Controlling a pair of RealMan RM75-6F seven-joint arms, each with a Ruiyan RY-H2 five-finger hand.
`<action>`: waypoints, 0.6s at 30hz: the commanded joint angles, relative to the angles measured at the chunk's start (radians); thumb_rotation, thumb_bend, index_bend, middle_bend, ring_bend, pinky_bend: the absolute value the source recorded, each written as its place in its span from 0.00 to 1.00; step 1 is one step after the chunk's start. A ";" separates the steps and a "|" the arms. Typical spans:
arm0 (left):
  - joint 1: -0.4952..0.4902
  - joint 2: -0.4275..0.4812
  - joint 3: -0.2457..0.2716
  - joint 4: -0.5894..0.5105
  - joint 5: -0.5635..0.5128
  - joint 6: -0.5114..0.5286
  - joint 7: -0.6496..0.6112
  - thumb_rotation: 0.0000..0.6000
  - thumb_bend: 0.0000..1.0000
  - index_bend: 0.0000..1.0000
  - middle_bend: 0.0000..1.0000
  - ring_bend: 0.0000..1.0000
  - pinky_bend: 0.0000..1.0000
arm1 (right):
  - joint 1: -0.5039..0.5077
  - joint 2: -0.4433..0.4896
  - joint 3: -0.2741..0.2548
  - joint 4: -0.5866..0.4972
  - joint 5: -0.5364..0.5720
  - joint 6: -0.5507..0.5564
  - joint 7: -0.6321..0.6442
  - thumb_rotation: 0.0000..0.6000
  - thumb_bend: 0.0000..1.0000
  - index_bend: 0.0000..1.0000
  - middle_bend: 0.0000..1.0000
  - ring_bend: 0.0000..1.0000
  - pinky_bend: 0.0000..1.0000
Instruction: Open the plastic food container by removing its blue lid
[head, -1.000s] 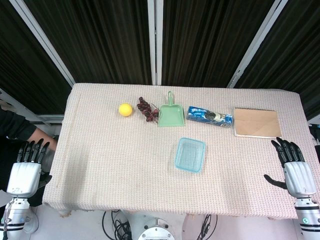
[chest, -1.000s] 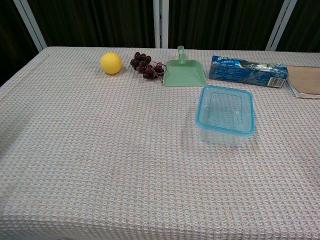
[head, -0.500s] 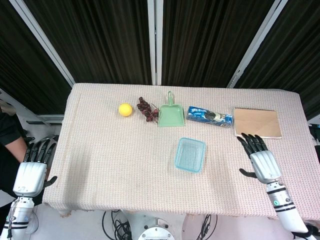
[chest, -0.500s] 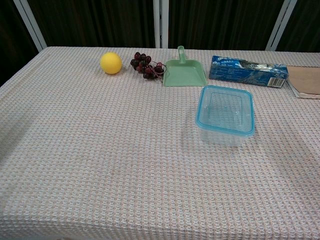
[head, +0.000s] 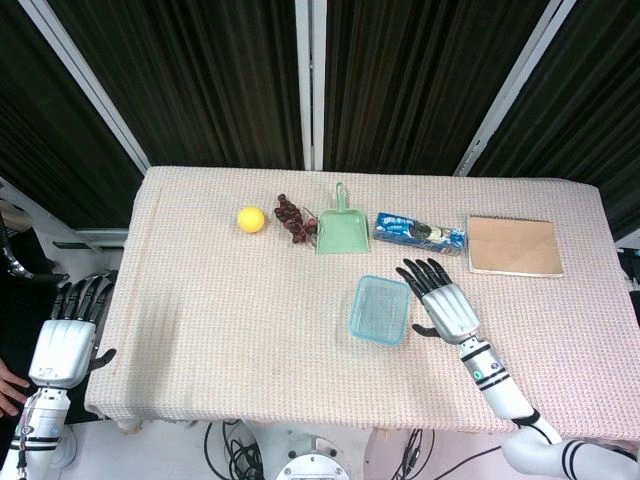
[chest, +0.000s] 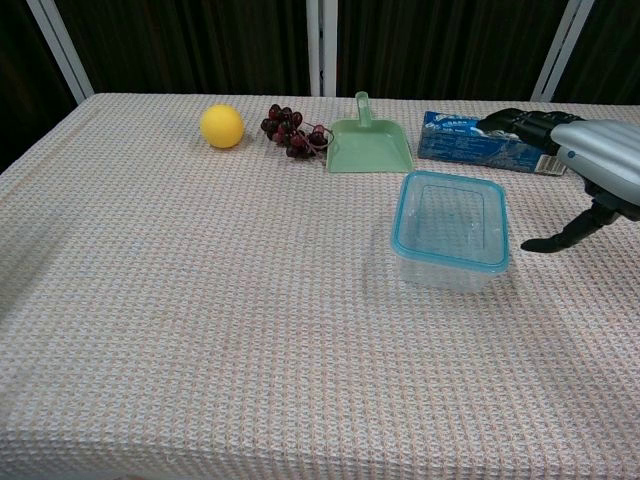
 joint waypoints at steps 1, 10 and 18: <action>-0.001 0.000 0.001 0.004 -0.001 -0.002 -0.005 1.00 0.04 0.02 0.00 0.00 0.00 | 0.037 -0.048 0.014 0.046 0.003 -0.019 -0.021 1.00 0.00 0.00 0.00 0.00 0.00; 0.001 -0.001 0.002 0.014 -0.002 0.003 -0.027 1.00 0.04 0.02 0.00 0.00 0.00 | 0.111 -0.145 0.031 0.113 0.009 -0.038 -0.008 1.00 0.00 0.00 0.00 0.00 0.00; 0.004 0.000 0.006 0.019 -0.007 0.001 -0.038 1.00 0.04 0.03 0.00 0.00 0.00 | 0.182 -0.226 0.037 0.154 -0.005 -0.054 0.010 1.00 0.00 0.00 0.00 0.00 0.00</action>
